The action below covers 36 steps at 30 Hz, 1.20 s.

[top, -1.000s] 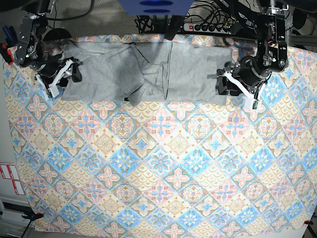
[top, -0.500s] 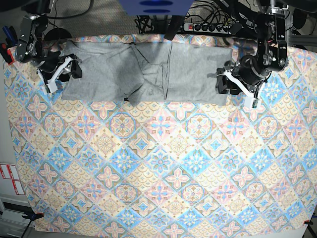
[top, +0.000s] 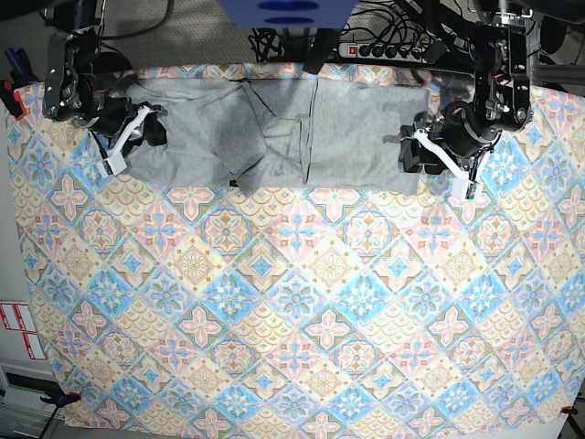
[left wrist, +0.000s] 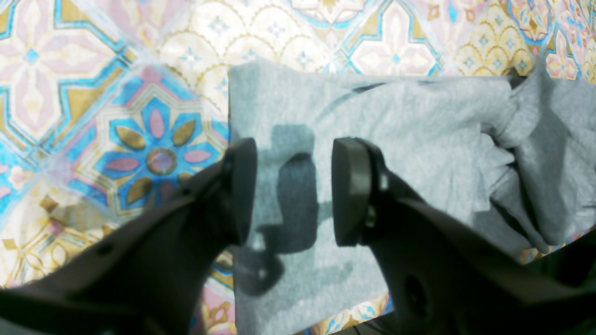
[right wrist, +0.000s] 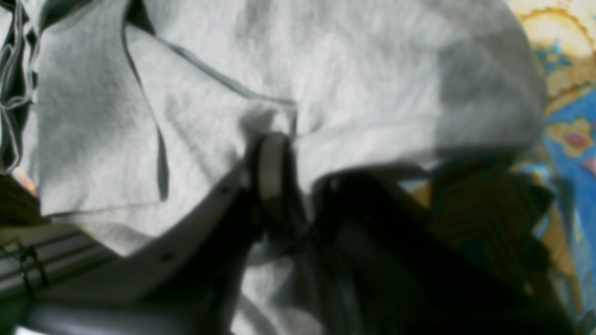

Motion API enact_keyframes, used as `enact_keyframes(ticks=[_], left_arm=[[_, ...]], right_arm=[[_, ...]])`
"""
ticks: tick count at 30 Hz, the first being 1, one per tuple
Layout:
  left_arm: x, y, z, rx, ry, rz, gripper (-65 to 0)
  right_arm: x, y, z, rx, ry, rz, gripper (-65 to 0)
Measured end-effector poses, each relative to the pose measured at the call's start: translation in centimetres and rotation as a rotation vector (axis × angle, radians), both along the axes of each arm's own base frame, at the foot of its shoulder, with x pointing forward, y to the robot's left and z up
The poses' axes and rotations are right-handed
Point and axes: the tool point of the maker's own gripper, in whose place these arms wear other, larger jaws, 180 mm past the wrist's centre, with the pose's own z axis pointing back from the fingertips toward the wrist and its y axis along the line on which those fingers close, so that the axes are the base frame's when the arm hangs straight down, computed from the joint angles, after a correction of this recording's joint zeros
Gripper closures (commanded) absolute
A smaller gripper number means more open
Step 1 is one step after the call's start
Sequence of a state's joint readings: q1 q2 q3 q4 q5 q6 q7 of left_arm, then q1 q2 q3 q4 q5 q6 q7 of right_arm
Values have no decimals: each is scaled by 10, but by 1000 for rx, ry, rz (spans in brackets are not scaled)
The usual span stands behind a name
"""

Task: Fold the T-shirt properly
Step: 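Grasp the strip's ends with both grippers and flatten the folded shirt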

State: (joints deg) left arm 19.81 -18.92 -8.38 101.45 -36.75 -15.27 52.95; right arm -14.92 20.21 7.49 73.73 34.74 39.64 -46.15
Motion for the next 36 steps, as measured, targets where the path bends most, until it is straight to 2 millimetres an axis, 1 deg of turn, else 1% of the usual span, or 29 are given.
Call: enact_keyframes(ticks=[3, 6, 8, 12, 14, 15, 18, 23, 26, 28, 30, 32, 34, 36], left_arm=[[0, 0, 0, -1, -1, 0, -262], [1, 0, 1, 0, -3, 1, -262], [1, 0, 1, 0, -3, 1, -262], [2, 0, 2, -3, -6, 2, -262], [2, 1, 2, -1, -7, 5, -262], [4, 2, 4, -3, -22, 10, -262], [12, 2, 10, -13, -74, 27, -262], [11, 2, 10, -11, -71, 25, -262], [11, 2, 10, -10, -71, 25, -262], [11, 2, 9, -11, -71, 25, -262], [11, 2, 9, -10, -70, 25, -262], [11, 2, 9, -10, -70, 25, -262], [11, 2, 10, -11, -71, 25, -262], [11, 2, 9, -11, -70, 25, -262]], right_arm=[[14, -2, 3, -33, 9, 40, -33], [27, 3, 7, -22, -16, 32, -31], [33, 1, 9, -28, -21, 30, -31], [58, -26, 24, -32, -83, -68, -31], [68, -39, 28, -42, -94, -105, -30], [71, -42, 29, -40, -98, -116, -30], [77, -42, 28, -27, -95, -129, -30], [93, -39, 38, -20, -131, -124, -30], [84, -39, 32, -33, -89, -108, -34], [71, -40, 24, -34, -67, -113, -49], [54, -42, 15, -38, -30, -115, -96], [40, -42, 9, -31, -6, -122, -162], [33, -42, 7, -22, -3, -131, -226], [27, -43, 7, -20, 0, -135, -271]])
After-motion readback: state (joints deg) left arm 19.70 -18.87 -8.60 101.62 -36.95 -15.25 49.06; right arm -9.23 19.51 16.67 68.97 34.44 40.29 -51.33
